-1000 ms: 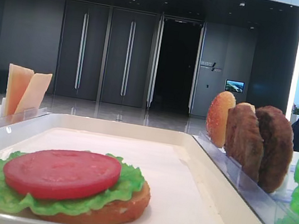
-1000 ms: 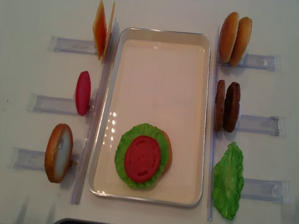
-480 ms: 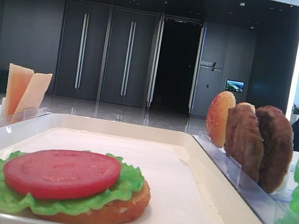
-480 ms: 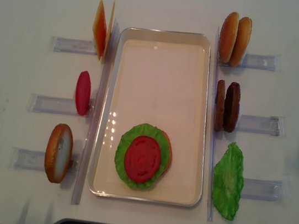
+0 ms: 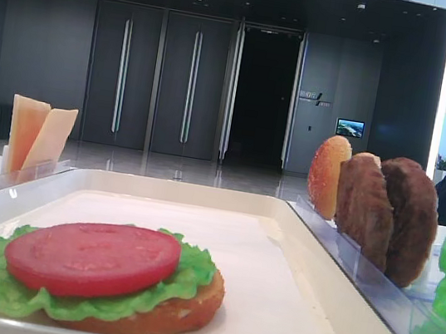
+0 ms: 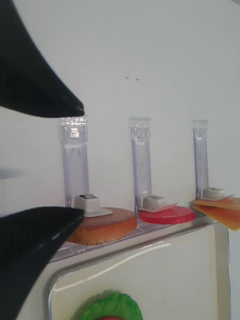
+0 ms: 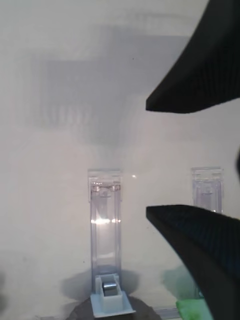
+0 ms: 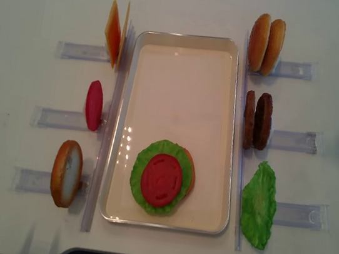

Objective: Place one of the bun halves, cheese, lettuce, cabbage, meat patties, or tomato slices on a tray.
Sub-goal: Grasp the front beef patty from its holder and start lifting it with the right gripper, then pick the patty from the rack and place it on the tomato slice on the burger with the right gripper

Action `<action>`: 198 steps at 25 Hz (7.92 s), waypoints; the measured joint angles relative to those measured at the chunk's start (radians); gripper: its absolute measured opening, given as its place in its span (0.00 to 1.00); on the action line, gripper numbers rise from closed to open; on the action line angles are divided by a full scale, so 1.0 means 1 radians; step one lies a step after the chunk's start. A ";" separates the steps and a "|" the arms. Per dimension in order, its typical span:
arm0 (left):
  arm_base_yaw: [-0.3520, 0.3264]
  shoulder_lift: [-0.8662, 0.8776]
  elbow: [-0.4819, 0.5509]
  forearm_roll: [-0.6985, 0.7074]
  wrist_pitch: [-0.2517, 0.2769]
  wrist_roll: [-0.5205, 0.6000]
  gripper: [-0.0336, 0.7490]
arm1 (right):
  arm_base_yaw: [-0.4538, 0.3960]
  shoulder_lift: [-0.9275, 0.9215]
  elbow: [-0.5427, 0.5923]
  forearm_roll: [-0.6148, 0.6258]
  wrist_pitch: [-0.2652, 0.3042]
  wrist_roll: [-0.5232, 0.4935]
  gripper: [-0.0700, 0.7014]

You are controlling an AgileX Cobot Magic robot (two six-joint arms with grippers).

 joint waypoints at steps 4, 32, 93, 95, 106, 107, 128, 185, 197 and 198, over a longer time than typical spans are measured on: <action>0.000 0.000 0.000 0.000 0.000 0.000 0.59 | 0.000 0.036 -0.054 -0.002 0.007 -0.010 0.63; 0.000 0.000 0.000 0.008 0.000 0.000 0.39 | 0.351 0.049 -0.197 -0.009 0.029 0.363 0.64; 0.000 0.000 0.000 0.014 0.000 0.014 0.04 | 0.596 0.376 -0.207 -0.057 -0.006 0.516 0.66; 0.000 0.000 0.000 0.014 0.000 0.015 0.04 | 0.596 0.384 -0.207 -0.057 -0.005 0.516 0.66; 0.000 0.000 0.000 0.014 0.000 0.015 0.04 | 0.596 0.415 -0.207 -0.057 -0.007 0.516 0.66; 0.000 0.000 0.000 0.014 0.000 0.015 0.04 | 0.596 0.417 -0.207 -0.065 -0.007 0.516 0.66; 0.000 0.000 0.000 0.014 0.000 0.015 0.04 | 0.586 0.420 -0.207 -0.118 -0.021 0.517 0.53; 0.000 0.000 0.000 0.014 0.000 0.015 0.04 | 0.585 0.179 -0.207 0.004 0.029 0.543 0.27; 0.000 0.000 0.000 0.014 0.000 0.015 0.04 | 0.647 0.024 -0.085 0.100 -0.027 0.568 0.27; 0.000 0.000 0.000 0.014 0.000 0.015 0.04 | 0.656 0.015 -0.060 0.118 -0.060 0.568 0.27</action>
